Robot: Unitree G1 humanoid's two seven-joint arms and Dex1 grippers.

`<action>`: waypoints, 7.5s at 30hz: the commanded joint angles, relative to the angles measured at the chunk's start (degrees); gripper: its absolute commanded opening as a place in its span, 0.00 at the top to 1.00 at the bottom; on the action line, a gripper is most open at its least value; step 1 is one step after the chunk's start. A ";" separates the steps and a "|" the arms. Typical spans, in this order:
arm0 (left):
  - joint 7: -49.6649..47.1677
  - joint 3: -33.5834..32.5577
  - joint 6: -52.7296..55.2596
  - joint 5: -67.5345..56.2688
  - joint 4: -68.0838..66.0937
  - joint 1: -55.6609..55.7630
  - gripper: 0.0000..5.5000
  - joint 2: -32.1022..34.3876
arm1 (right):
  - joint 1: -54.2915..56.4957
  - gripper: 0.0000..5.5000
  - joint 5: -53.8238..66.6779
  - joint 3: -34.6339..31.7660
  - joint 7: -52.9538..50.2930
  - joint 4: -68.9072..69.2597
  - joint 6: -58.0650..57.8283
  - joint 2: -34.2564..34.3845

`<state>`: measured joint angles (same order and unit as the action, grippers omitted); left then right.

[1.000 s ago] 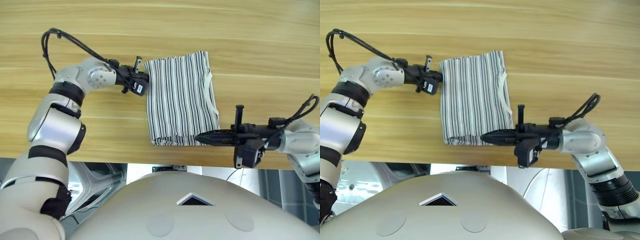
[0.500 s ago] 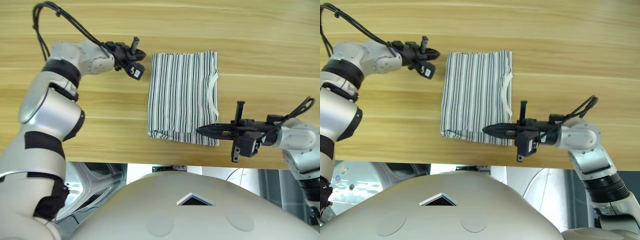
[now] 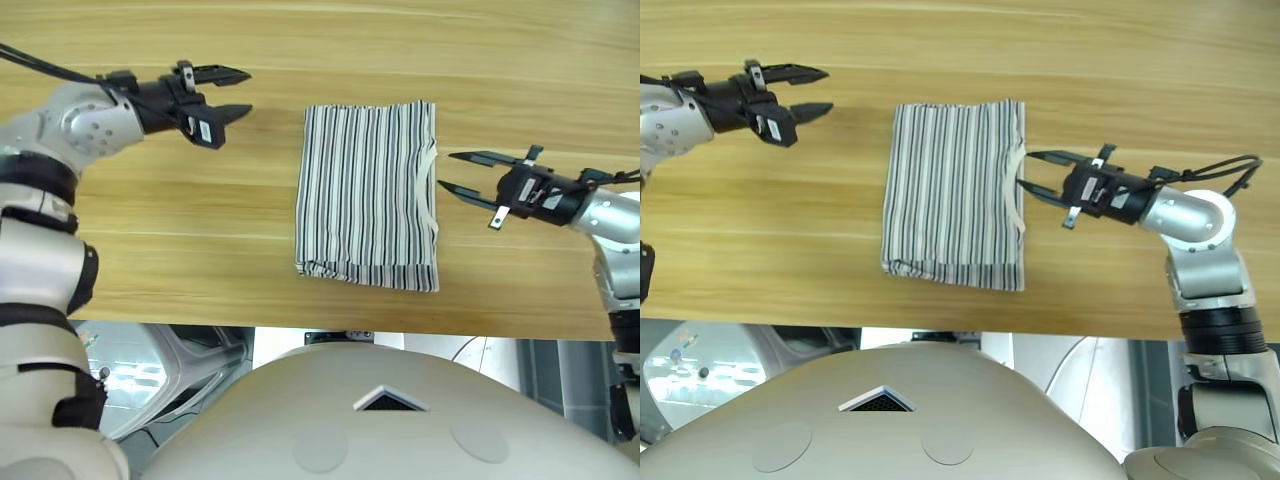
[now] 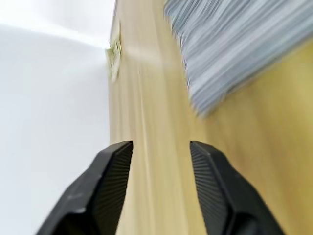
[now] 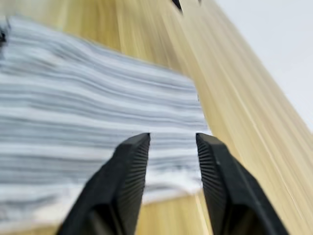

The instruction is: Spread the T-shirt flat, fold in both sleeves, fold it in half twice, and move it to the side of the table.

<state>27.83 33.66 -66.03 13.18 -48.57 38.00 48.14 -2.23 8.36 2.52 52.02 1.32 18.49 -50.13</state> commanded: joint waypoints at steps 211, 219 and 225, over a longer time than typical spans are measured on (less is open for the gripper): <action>-30.99 -0.52 22.97 23.47 -27.45 0.91 0.03 -29.48 | 23.62 0.02 18.57 -15.37 -1.11 -43.23 -30.61 31.02; -29.27 -4.00 22.42 19.65 -27.68 0.61 0.02 -29.26 | 31.57 0.02 25.87 -27.19 -3.23 -59.87 -35.74 28.18; -23.54 -10.37 20.28 12.44 -27.49 -0.24 0.02 -29.25 | 34.87 0.02 25.59 -32.98 -10.29 -68.32 -27.55 25.86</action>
<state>-0.58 25.73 -46.24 27.74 -74.32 40.22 17.89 32.25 34.52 -29.26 43.52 -65.39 -11.96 -23.25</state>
